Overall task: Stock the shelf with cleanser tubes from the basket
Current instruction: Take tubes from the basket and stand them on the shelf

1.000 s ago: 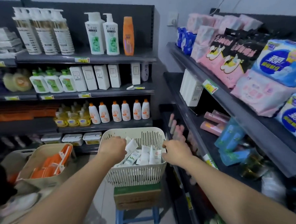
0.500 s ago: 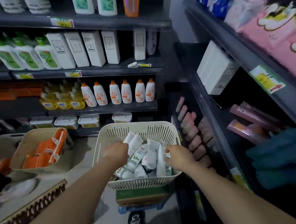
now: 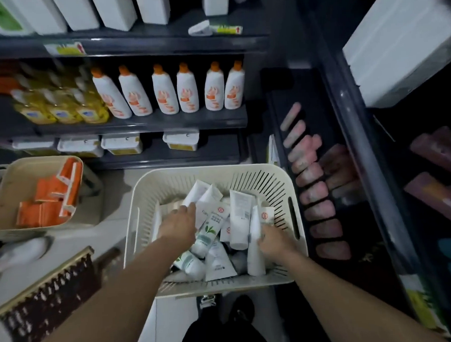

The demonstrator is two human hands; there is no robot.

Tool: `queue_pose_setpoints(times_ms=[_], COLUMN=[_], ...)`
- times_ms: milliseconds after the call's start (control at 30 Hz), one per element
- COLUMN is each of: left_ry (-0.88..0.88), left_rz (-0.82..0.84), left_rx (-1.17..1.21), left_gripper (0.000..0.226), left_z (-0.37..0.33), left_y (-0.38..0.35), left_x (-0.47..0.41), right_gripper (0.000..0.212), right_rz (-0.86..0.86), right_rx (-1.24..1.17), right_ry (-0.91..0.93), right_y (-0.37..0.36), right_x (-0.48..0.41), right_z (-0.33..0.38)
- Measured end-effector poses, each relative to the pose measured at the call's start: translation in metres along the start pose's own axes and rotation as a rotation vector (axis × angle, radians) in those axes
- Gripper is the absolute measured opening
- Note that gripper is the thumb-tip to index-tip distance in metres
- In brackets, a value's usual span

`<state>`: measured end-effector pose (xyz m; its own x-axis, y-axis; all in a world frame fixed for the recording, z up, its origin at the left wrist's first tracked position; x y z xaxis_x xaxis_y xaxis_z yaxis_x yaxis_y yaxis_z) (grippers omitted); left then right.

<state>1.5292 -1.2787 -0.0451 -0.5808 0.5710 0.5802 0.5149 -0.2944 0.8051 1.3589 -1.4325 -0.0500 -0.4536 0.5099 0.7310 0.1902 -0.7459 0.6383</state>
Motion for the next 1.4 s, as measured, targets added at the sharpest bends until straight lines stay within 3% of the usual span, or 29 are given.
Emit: queue_pose_setpoints(times_ms=[167,433,567,667,767,900,1100,1400], left_ry=[0.051,0.103,0.148,0.181,0.216,0.217,0.141,-0.022], left_rz=[-0.005,0.033,0.158,0.276,0.381,0.388,0.363,0.342], left_rx=[0.155,0.258,0.629,1.059,1.329,1.482,1.510,1.554], left_gripper=[0.060,0.054,0.057,0.053,0.037,0.034,0.028,0.028], left_z=[0.004,0.001,0.013,0.017,0.007,-0.003,-0.014,-0.054], left_y=[-0.018,-0.028,-0.027,-0.031,-0.035,-0.024,0.001,0.050], left_x=[-0.019,-0.032,-0.033,-0.029,-0.022,-0.019,-0.014,0.017], right_gripper=[0.033,0.036,0.069,0.056,0.050,0.045,0.022,0.020], right_rz=[0.064,0.173,0.259,0.296,0.205,0.106,-0.015,-0.265], right_rx=[-0.426,-0.735,-0.927,-0.970,-0.959,-1.008,-1.143,-1.237], right_ry=[-0.172,-0.307,-0.345,-0.294,-0.226,-0.132,-0.041,0.065], right_y=[-0.025,-0.049,-0.061,-0.060,-0.056,-0.038,0.009,0.058], right_x=[-0.031,-0.040,-0.038,-0.032,-0.033,-0.028,-0.003,0.048], right_z=[-0.010,-0.013,-0.014,-0.002,0.003,0.010,0.015,-0.004])
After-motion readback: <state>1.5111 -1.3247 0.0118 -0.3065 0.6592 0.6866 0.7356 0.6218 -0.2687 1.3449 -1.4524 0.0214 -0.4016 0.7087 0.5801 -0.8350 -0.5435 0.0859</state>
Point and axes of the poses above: each hand's wrist, its own x-axis away from the middle knuckle, its own y-axis out of the back of the hand, z = x × y, the point moved 6 cm from there along -x, towards the middle knuckle, and after that the axes turned 1 degree about y, right-handed, at the moved point
